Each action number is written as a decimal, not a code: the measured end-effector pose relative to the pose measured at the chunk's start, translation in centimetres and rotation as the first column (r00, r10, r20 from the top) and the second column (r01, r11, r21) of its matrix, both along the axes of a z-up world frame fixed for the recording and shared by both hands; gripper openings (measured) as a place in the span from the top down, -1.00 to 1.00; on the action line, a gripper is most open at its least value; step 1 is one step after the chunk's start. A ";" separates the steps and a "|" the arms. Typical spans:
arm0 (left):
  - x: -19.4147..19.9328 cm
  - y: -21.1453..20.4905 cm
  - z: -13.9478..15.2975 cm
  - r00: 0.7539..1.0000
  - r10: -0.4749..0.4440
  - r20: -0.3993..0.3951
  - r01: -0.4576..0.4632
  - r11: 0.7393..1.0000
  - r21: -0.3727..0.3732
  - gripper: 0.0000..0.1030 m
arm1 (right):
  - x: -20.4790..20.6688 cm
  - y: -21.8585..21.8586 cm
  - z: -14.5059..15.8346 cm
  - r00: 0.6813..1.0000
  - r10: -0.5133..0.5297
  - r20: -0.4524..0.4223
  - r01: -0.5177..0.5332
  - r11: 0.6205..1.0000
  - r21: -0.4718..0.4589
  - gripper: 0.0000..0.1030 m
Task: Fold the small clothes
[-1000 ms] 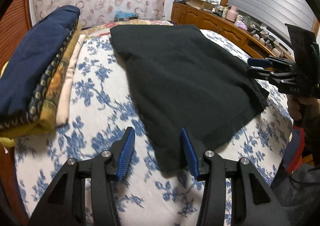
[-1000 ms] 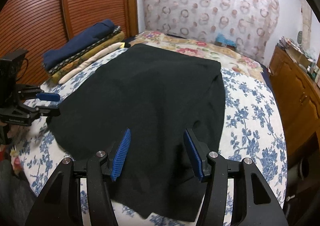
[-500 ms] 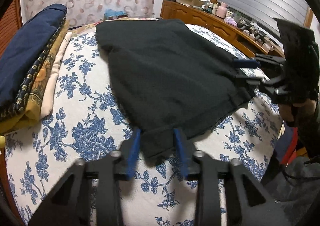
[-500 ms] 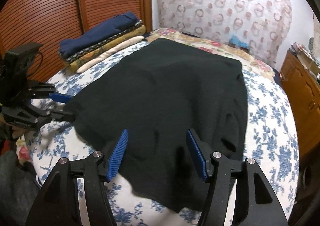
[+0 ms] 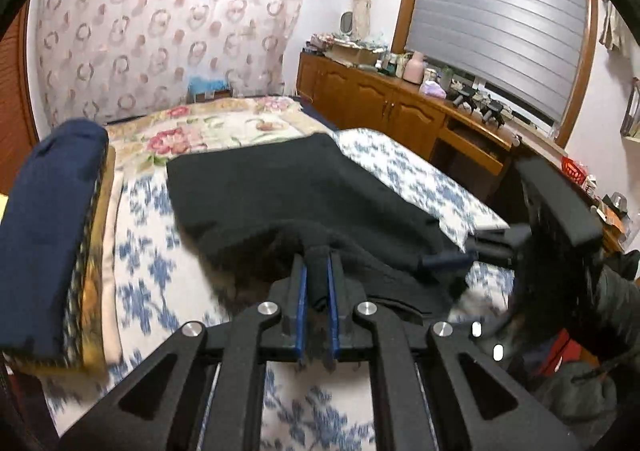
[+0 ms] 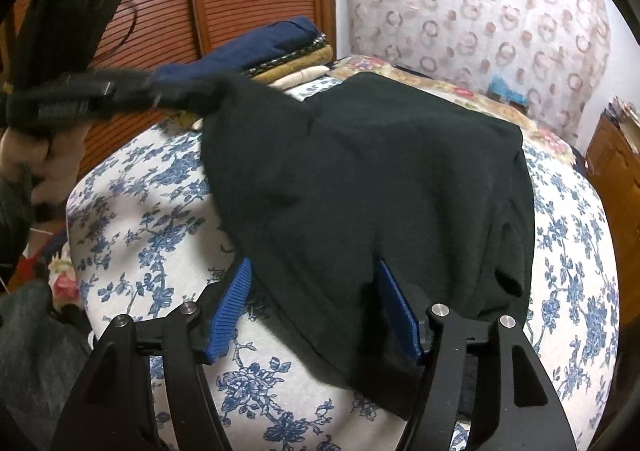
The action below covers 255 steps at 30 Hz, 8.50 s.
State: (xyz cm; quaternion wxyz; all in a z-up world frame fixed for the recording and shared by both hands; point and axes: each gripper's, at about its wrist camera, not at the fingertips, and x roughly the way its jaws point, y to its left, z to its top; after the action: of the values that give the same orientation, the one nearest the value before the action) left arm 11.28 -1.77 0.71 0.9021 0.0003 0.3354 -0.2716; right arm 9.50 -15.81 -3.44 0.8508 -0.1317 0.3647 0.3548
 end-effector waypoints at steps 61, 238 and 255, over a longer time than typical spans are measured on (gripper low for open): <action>18.7 4.5 -2.0 0.957 0.267 -0.110 -0.262 0.963 0.055 0.33 | 27.4 1.1 3.5 0.998 -0.059 0.037 0.064 0.986 -0.155 0.69; -3.8 8.5 1.1 0.858 0.478 0.188 -0.498 0.863 0.077 -0.17 | 4.2 5.1 12.5 0.930 -0.279 0.240 0.234 0.952 0.200 -0.66; -5.9 3.4 4.6 0.851 0.446 0.279 -0.471 0.882 0.027 -0.18 | -3.2 -3.6 14.9 0.811 -0.506 0.295 0.422 0.854 0.304 -0.65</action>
State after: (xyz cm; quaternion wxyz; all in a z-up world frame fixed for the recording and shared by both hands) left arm 5.37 1.60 5.28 0.9762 -0.0006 0.2148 -0.0298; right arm 6.33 -19.42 11.48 0.9734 -0.0046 0.1791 0.1431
